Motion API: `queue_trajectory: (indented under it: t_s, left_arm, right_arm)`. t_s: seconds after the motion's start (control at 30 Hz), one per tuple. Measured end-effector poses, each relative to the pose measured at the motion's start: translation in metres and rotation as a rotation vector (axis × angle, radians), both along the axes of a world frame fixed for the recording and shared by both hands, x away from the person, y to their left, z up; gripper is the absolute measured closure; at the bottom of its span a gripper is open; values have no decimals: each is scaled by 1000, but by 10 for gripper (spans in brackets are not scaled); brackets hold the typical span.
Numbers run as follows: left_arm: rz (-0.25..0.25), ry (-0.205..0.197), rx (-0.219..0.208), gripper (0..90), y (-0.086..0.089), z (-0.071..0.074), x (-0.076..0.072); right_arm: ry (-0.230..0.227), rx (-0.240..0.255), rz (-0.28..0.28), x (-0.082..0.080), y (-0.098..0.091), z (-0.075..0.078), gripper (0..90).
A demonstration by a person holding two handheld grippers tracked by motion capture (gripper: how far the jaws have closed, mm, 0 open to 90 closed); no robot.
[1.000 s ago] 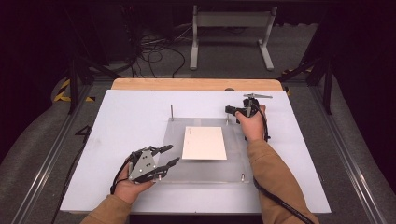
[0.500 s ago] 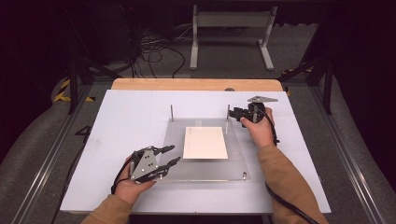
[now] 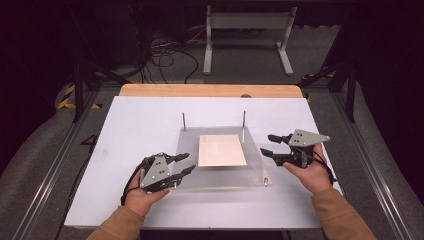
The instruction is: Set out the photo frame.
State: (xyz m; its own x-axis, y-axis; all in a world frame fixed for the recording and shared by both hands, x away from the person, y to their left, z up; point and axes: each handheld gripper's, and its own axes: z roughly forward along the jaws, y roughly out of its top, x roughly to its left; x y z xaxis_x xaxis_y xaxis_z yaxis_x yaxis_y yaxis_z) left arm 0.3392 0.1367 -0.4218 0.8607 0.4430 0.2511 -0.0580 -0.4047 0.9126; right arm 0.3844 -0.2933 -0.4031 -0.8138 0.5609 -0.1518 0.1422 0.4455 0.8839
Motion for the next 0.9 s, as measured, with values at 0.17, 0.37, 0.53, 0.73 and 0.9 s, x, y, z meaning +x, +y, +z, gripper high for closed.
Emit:
queue_trajectory:
  t_s: [0.17,0.37,0.53,0.73,0.9]
  left_arm:
    - [-6,6,-12,567,-2,3,1]
    - [-13,19,-17,568,-3,6,2]
    - [-13,22,-22,568,-3,7,3]
    - [-14,26,-27,569,-3,8,3]
    - [-9,18,-29,572,-3,10,4]
  right_arm:
    - [-68,-65,79,-25,6,5,423]
    - [-120,-68,130,-39,23,5,405]
    - [-165,-22,139,-41,36,6,396]
    - [-190,4,154,-35,49,3,500]
    - [-201,2,149,-34,53,4,592]
